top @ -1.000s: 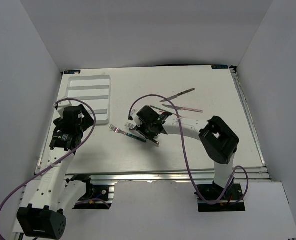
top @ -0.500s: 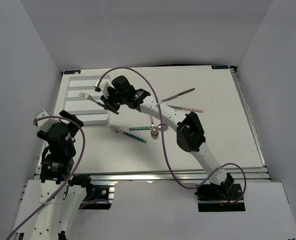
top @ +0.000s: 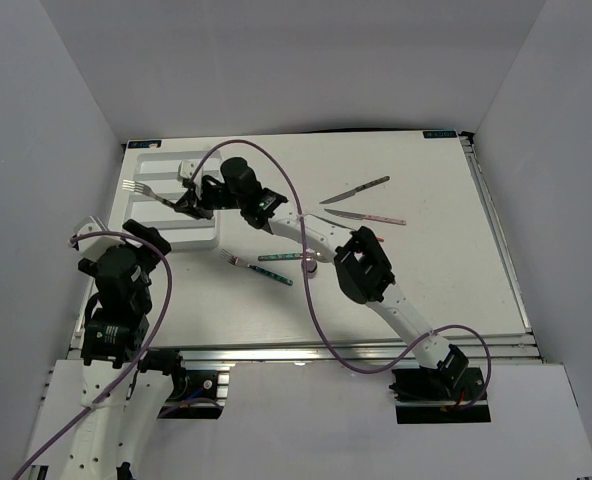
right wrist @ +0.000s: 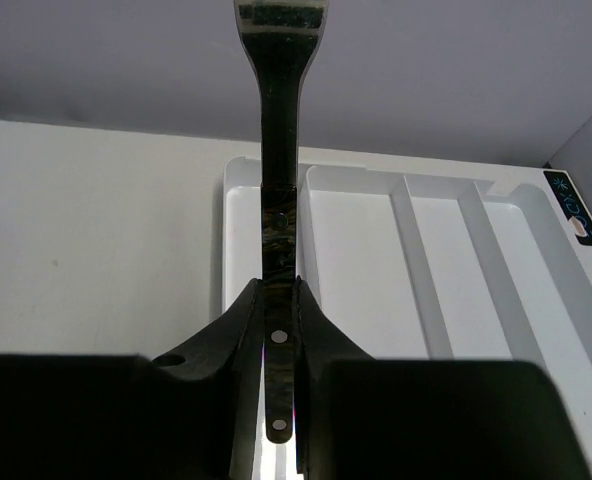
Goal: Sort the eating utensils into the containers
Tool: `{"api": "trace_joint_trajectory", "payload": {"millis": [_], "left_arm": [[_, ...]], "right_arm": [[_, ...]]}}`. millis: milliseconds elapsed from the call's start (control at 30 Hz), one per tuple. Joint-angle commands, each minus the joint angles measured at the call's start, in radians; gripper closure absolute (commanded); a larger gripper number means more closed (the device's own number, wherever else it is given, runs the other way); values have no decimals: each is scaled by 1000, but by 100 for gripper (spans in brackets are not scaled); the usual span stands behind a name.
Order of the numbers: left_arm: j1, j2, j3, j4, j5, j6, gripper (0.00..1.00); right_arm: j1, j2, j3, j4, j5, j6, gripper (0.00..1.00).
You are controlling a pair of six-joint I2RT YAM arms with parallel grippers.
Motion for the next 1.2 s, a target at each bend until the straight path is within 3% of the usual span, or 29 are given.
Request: {"api": "trace_joint_trajectory", "payload": {"millis": [0, 267, 600, 633, 700, 733, 833, 1000, 1133, 1167], "left_arm": [[5, -4, -8, 15, 35, 11, 2], [3, -4, -17, 36, 93, 26, 2], [-5, 1, -18, 35, 115, 34, 2], [-5, 2, -15, 33, 113, 34, 2], [-5, 4, -17, 33, 112, 34, 2], [-5, 5, -17, 33, 112, 34, 2], [-5, 10, -17, 32, 110, 33, 2], [-5, 10, -15, 26, 106, 33, 2], [-6, 16, -15, 26, 98, 33, 2], [-6, 19, -17, 27, 96, 33, 2]], "right_arm": [[8, 43, 46, 128, -18, -51, 100], [7, 124, 70, 86, 7, -217, 100], [2, 145, 29, 71, 16, -249, 99], [2, 132, 17, 78, 16, -248, 85], [4, 111, -25, 94, 10, -239, 72], [4, 106, -29, 104, 10, -234, 55], [4, 100, -17, 101, 22, -225, 38], [-1, 53, -3, 85, 77, -202, 29], [-9, -125, -152, 153, 131, -107, 29], [-10, -171, -254, 173, 174, -67, 29]]}}
